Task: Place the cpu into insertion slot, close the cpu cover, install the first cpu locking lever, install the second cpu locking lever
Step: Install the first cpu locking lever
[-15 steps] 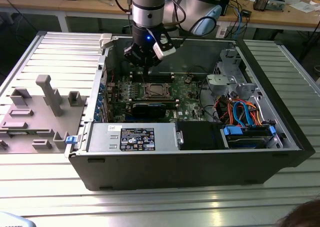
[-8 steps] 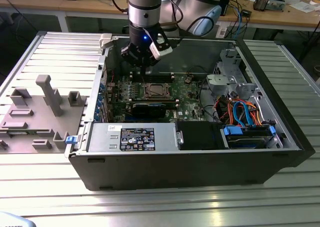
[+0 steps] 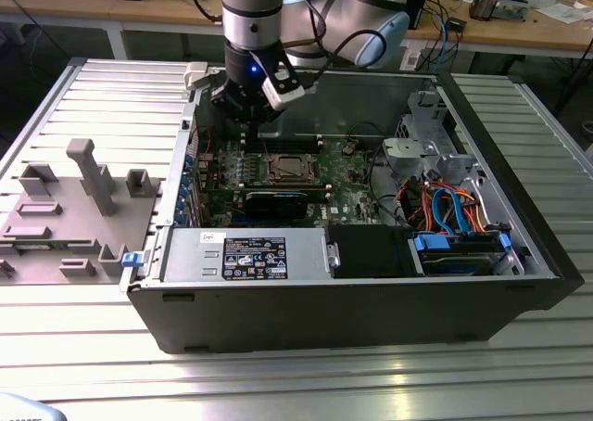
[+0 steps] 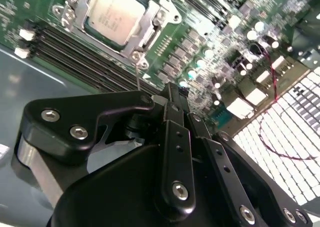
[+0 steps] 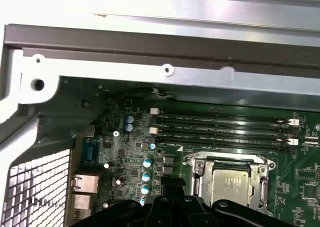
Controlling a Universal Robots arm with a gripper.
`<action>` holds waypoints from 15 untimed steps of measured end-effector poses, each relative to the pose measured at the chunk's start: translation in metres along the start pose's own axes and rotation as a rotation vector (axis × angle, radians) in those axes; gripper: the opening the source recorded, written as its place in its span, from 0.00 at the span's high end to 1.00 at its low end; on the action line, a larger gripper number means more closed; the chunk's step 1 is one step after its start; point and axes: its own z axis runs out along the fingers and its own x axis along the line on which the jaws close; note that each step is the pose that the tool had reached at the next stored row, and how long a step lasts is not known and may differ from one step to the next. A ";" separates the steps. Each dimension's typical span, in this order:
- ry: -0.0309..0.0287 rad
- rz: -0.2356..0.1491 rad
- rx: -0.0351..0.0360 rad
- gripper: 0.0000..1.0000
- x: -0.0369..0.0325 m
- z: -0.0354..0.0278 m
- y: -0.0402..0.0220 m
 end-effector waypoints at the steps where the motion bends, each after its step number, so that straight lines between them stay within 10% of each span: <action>1: 0.0000 0.000 0.0000 0.89 0.0014 0.0000 0.0006; 8: 0.0000 0.000 -0.0016 0.89 0.0032 0.0018 0.0232; 15: 0.0000 0.000 -0.0016 0.89 -0.0052 0.0023 0.0240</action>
